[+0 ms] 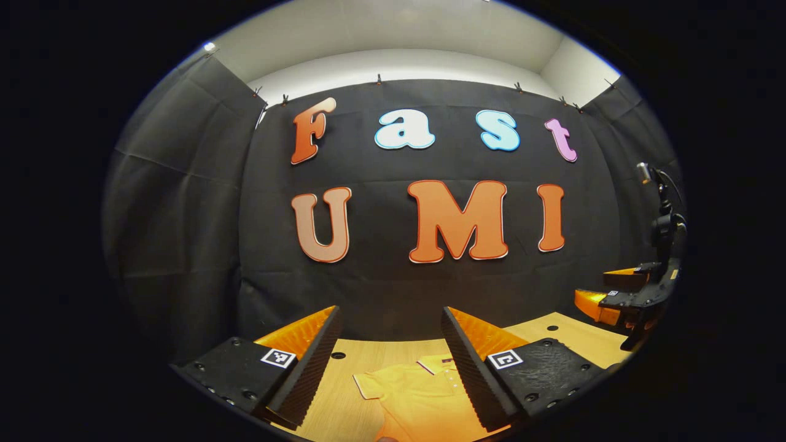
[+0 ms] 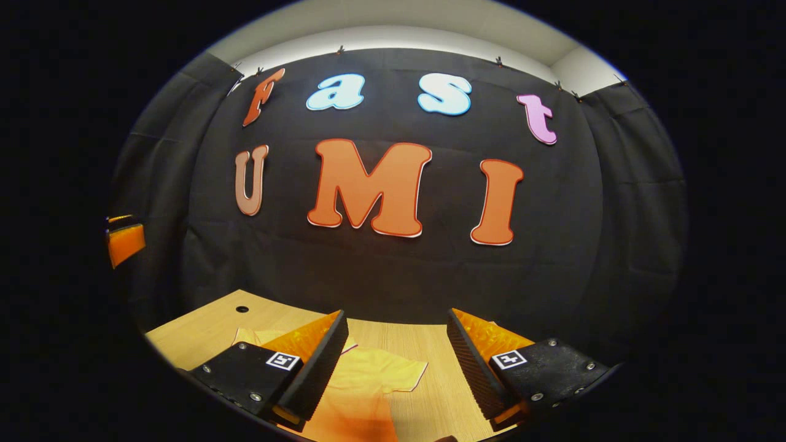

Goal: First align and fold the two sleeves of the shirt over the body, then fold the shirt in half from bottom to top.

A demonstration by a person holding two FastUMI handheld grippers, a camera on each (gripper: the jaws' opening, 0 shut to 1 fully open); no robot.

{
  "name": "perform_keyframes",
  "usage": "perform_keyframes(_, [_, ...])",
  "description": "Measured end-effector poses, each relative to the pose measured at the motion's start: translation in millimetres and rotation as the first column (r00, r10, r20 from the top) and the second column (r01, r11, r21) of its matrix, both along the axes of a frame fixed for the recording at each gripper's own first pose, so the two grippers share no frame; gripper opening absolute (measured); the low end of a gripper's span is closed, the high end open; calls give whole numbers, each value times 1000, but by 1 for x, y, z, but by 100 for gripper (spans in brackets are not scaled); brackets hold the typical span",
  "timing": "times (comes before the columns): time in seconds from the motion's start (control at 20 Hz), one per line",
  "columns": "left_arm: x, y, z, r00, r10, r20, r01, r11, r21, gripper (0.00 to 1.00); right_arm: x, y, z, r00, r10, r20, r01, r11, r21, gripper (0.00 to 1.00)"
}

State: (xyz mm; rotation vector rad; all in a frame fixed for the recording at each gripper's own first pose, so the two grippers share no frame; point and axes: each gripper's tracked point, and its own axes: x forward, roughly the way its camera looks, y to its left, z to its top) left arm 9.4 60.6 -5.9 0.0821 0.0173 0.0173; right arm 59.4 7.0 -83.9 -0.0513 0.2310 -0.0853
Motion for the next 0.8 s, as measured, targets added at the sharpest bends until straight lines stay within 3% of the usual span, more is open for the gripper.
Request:
perform_keyframes(0.4, [-17,-3,11,997,61,47,-60,998,-15,97,44,-26,-72,985,-9,-171,18,999,49,97])
perform_keyframes(0.65, [-26,-10,19,991,113,70,-115,993,19,95,67,-31,-137,941,19,-337,8,997,80,98])
perform_keyframes(0.8, [-29,-9,14,987,147,58,-148,989,14,97,76,-41,-173,897,23,-442,42,990,137,98])
